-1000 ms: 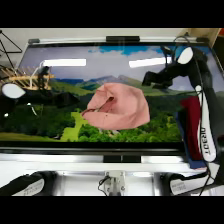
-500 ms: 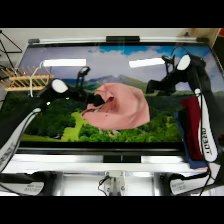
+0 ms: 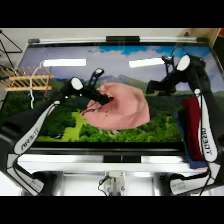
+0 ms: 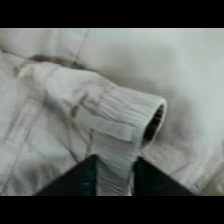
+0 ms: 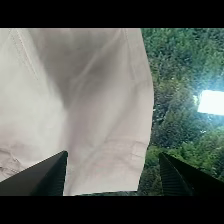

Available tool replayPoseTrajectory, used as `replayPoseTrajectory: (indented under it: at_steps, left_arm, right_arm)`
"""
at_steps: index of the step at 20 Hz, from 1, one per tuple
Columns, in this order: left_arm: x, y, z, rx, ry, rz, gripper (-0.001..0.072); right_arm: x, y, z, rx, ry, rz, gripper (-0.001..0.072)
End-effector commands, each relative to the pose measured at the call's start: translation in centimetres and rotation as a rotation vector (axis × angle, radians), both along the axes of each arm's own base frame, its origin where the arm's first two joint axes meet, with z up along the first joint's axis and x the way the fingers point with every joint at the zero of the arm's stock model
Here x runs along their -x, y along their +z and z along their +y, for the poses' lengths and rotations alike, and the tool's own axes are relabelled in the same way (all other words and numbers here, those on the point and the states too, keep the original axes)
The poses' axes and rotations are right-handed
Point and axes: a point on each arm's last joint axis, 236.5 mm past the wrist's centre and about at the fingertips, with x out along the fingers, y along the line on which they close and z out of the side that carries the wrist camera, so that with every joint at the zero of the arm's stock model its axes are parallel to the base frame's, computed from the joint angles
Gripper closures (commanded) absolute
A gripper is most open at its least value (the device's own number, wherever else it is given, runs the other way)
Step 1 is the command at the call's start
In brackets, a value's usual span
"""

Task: Fold the shirts.

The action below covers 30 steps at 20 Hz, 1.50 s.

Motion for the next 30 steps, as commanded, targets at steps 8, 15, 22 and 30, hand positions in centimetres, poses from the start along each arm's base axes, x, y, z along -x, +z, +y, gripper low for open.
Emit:
replayPoseTrajectory:
  at_steps: [8,15,22,30]
  left_arm:
    - [-1.4,3.9,5.4,0.011,0.06,0.008,0.0675]
    - [-0.5,5.3,9.2,0.017,0.078,0.085,0.0674]
    - [-0.9,6.6,8.2,0.089,0.099,0.082,0.0674]
    - [-2.1,20.8,12.4,0.214,0.222,-0.216,0.0674]
  right_arm:
    - [0.2,-6.6,0.0,0.011,0.007,0.143,0.0036]
    - [-2.1,-12.1,3.0,-0.127,-0.06,0.16,0.0036]
    - [-3.0,-12.8,8.4,-0.395,-0.115,0.198,0.0486]
    - [-7.5,4.0,4.9,-0.353,0.038,-0.251,0.0664]
